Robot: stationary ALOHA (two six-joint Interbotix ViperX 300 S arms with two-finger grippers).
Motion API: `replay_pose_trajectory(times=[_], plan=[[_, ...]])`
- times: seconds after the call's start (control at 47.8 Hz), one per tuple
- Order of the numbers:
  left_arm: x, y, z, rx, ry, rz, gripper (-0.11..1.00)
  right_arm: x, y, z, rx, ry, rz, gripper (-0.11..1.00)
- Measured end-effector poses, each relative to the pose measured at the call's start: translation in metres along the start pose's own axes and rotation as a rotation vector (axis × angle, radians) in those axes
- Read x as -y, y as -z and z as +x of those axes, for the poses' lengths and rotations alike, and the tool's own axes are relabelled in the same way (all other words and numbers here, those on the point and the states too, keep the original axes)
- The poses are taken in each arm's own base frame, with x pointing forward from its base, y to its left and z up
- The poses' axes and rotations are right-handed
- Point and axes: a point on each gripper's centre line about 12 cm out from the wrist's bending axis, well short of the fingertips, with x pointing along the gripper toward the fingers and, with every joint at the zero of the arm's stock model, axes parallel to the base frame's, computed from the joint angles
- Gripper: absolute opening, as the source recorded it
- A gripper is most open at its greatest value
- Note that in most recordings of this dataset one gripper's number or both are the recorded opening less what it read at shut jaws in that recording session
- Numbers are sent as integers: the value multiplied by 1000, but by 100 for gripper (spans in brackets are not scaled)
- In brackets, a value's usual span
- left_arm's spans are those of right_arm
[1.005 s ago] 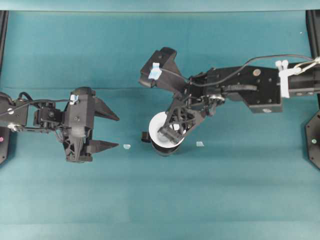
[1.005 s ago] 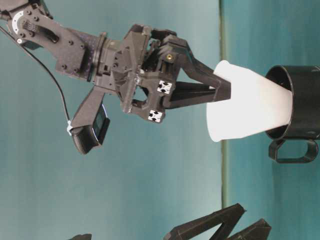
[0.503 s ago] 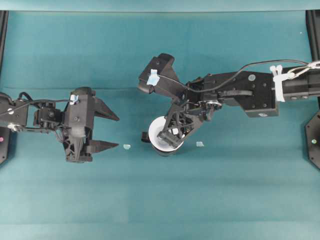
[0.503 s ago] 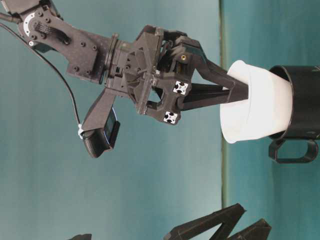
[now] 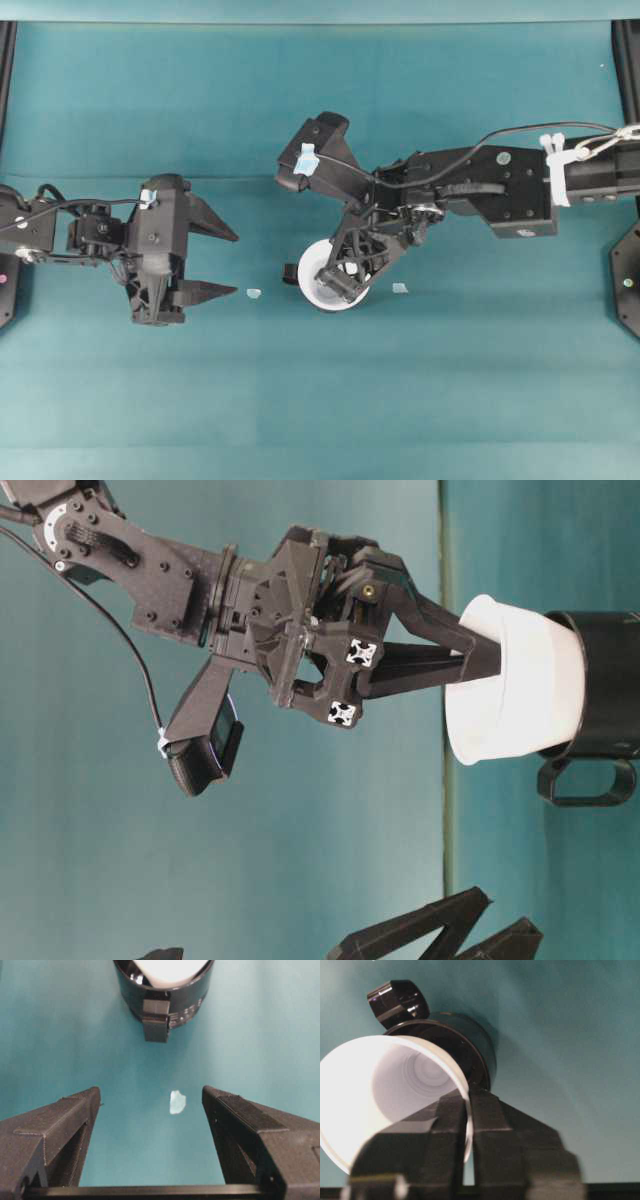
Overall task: Put the paper cup into the moved cup holder.
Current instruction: 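Lower the paper cup into the holder and open the right gripper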
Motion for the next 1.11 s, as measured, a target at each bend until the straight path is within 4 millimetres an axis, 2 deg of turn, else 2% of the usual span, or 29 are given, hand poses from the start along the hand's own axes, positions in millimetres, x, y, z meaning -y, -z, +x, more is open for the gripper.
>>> replay_pose_trajectory(times=[0.105, 0.251, 0.356, 1.11], plan=[[0, 0, 0, 2, 0, 0, 82, -1, 0, 0, 0, 1, -4, 35], [0, 0, 0, 0, 0, -2, 82, -2, 0, -1, 1, -2, -3, 69], [0, 0, 0, 0, 0, 0, 82, -1, 0, -2, 3, -1, -4, 81], [0, 0, 0, -2, 0, 0, 82, -2, -2, -7, 30, -6, -13, 82]])
